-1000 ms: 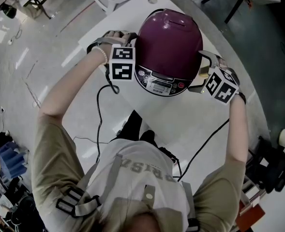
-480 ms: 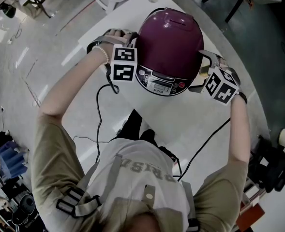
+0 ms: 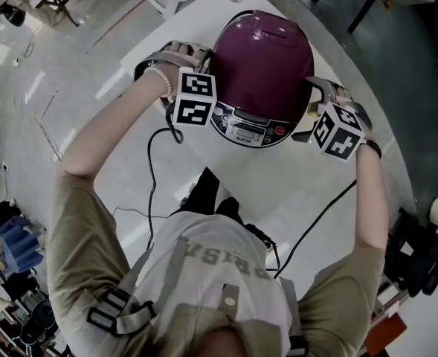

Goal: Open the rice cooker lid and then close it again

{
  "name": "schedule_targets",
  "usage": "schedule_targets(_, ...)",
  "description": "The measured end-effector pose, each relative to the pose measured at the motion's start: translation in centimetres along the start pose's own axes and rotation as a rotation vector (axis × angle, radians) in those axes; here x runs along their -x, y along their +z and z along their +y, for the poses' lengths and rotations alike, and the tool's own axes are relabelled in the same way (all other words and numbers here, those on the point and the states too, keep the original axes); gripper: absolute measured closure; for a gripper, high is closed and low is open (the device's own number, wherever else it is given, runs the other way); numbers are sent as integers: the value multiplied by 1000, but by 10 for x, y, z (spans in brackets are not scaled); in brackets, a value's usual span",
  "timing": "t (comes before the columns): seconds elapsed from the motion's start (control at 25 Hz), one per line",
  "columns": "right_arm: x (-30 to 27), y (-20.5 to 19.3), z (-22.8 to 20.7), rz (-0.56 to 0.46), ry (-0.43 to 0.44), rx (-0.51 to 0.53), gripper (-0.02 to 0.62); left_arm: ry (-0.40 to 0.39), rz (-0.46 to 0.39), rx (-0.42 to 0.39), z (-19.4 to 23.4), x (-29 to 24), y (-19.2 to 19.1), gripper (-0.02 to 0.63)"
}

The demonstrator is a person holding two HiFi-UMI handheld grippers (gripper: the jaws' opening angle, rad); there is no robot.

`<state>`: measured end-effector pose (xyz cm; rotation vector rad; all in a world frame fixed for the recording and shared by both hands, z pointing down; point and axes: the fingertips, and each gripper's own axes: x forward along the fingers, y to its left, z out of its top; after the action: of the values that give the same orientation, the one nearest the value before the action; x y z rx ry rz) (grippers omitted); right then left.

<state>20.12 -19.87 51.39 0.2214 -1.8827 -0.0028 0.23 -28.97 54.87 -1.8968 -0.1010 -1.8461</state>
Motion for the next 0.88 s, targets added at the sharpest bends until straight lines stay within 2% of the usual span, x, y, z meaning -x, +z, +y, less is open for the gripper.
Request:
schedule_targets(0.6,-3,-9,2,124,21,92,15,-19,110,-64,0,0,-7,21)
schedule_targets(0.88,-5,-11,1,136,15,106,14,-14,84,-37,0,-2,-5,21)
